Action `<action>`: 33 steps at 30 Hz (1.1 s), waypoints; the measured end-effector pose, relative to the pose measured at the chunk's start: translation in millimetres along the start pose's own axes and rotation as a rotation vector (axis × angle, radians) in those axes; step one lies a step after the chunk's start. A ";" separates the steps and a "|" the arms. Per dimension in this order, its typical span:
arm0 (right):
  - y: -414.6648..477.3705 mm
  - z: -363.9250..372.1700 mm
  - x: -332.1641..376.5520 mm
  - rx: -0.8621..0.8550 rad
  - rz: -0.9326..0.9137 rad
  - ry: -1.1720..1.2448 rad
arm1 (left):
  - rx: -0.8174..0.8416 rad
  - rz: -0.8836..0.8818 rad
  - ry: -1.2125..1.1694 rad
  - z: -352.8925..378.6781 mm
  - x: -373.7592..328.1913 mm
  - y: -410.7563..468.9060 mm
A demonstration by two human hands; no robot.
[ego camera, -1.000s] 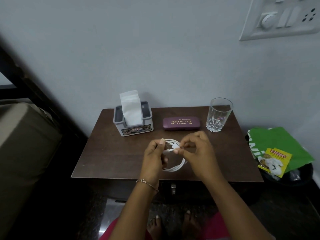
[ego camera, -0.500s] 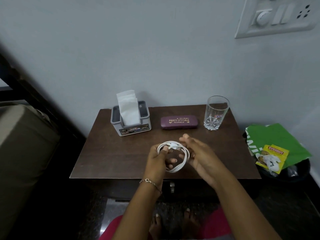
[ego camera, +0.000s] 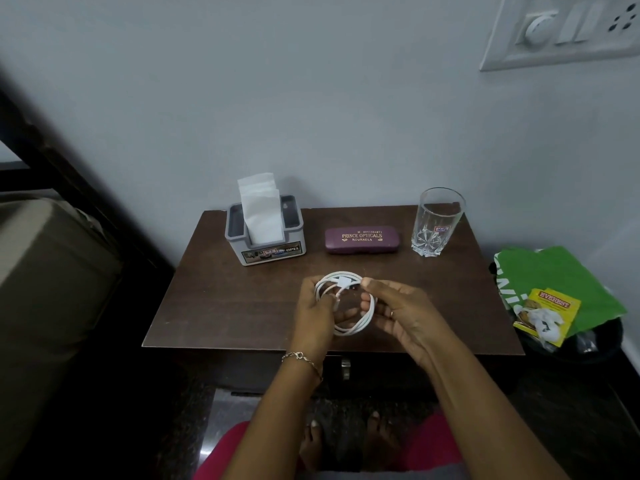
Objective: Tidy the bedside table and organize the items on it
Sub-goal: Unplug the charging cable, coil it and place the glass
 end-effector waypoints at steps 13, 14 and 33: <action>10.7 -9.3 -6.4 -0.089 -0.041 -0.024 | 0.000 -0.187 -0.058 -16.4 1.0 10.1; 11.3 -8.8 -7.5 -0.092 -0.049 -0.047 | -0.006 -0.164 -0.049 -18.2 1.9 10.9; 51.0 41.4 -47.7 -0.070 -0.153 -0.159 | -0.343 0.083 0.326 -74.1 6.4 62.9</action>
Point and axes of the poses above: each hand's wrist, its own y-axis towards the middle knuckle, its own z-axis out of the palm, x = y × z, the point moved 2 cm from there along y, towards the middle knuckle, and after that the axes turned 7 degrees about -x, right-handed, at the moved point
